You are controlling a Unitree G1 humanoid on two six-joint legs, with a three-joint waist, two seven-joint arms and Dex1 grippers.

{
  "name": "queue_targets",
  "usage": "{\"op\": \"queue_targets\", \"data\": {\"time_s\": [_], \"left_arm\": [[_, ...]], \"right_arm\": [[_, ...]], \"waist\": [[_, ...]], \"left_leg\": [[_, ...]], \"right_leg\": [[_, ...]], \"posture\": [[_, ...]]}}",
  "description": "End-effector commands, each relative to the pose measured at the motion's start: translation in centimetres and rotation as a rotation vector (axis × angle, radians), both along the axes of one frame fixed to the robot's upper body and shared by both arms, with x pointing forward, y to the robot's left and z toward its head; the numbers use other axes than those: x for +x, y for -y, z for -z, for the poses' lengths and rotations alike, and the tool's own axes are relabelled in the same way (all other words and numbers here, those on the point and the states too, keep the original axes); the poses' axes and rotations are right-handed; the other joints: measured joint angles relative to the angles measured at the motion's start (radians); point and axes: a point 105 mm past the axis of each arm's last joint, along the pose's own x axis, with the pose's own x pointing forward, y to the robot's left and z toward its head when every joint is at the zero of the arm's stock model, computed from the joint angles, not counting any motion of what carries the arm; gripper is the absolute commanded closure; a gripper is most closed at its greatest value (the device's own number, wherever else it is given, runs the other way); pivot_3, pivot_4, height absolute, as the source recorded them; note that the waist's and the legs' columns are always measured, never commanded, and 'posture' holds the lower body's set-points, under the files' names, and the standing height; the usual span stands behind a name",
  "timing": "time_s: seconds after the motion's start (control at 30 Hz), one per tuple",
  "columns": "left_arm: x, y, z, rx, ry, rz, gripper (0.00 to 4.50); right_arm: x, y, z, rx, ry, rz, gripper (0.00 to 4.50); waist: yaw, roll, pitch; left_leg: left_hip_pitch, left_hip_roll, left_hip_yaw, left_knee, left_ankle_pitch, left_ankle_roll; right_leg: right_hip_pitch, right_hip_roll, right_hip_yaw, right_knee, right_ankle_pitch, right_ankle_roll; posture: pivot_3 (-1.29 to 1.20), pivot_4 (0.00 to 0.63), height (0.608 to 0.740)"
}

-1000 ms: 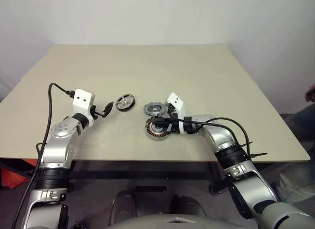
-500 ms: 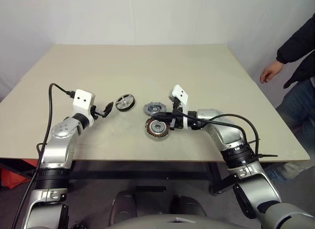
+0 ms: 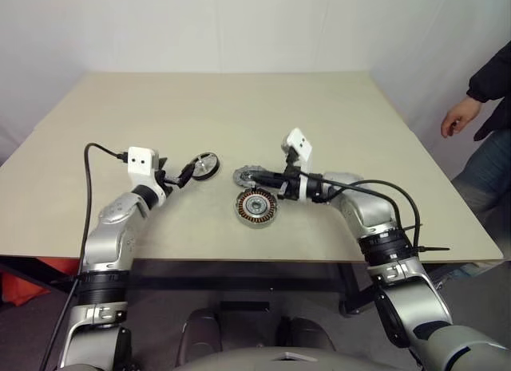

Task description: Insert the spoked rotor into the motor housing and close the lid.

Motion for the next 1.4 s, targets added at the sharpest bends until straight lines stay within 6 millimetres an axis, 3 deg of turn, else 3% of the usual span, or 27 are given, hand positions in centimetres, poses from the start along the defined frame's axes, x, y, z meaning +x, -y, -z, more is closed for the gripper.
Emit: {"op": "queue_targets", "data": {"time_s": [0.03, 0.17, 0.43, 0.67, 0.9, 1.03, 1.17, 1.4], "left_arm": [[-0.3, 0.6, -1.2, -0.147, -0.007, -0.014, 0.00], [0.2, 1.1, -1.4, -0.364, -0.075, -0.060, 0.00], [0.3, 1.1, -1.0, -0.544, -0.215, -0.092, 0.00], [-0.4, 2.7, -0.7, -0.653, -0.337, -0.039, 0.00], [0.3, 3.5, 0.1, -0.881, -0.428, -0.039, 0.00], [0.8, 3.4, 0.8, -0.934, -0.448, -0.056, 0.00], [1.6, 2.6, 3.2, -0.979, -0.515, -0.118, 0.00], [2.7, 2.4, 3.1, -1.038, -0.486, -0.131, 0.00]], "right_arm": [[0.1, 0.1, -1.2, 0.030, 0.039, 0.002, 4.45], [0.1, 0.1, -1.0, 0.030, 0.036, 0.008, 4.45], [0.5, 0.3, -0.9, 0.030, 0.033, 0.034, 4.45], [0.5, 0.3, -0.8, 0.029, 0.030, 0.043, 4.45], [0.6, 0.2, -0.9, 0.035, 0.031, 0.048, 4.45], [0.7, 0.2, -1.0, 0.038, 0.037, 0.050, 4.45], [1.0, 0.2, -1.4, 0.043, 0.049, 0.065, 4.45], [1.0, 0.2, -1.2, 0.037, 0.053, 0.064, 4.45]], "waist": [[0.000, 0.000, 0.000], [0.000, 0.000, 0.000], [0.001, 0.000, 0.000], [0.002, 0.000, 0.000], [0.005, -0.001, 0.000], [0.006, -0.001, 0.000], [0.009, 0.000, 0.000], [0.010, 0.000, 0.000]], "left_leg": [[0.000, 0.000, 0.000, 0.000, 0.000, 0.000], [-0.001, 0.000, 0.000, 0.000, 0.000, 0.000], [0.000, -0.001, 0.000, 0.001, 0.000, 0.000], [-0.001, -0.001, 0.000, 0.001, 0.000, 0.000], [-0.001, -0.002, 0.000, 0.001, 0.000, 0.000], [-0.001, -0.002, 0.000, 0.001, 0.000, 0.000], [0.000, -0.002, -0.001, 0.001, 0.000, 0.000], [0.015, -0.001, -0.001, -0.009, 0.000, -0.001]], "right_leg": [[0.000, 0.000, 0.000, 0.000, 0.000, 0.000], [-0.001, 0.000, 0.000, 0.000, 0.000, 0.000], [0.000, 0.000, 0.000, -0.001, 0.000, 0.000], [0.000, 0.000, -0.001, -0.001, 0.000, 0.000], [0.001, 0.000, -0.001, -0.001, 0.000, 0.001], [0.001, 0.000, -0.001, -0.002, -0.004, 0.007], [0.002, 0.000, -0.002, -0.003, -0.004, 0.007], [0.021, 0.000, -0.004, -0.019, -0.003, 0.013]], "posture": [[0.00, 0.000, 0.740], [0.00, 0.000, 0.740], [0.00, 0.000, 0.740], [0.00, 0.000, 0.740], [0.00, 0.000, 0.740], [0.00, 0.000, 0.740], [0.00, 0.000, 0.740], [0.00, 0.000, 0.740]]}}
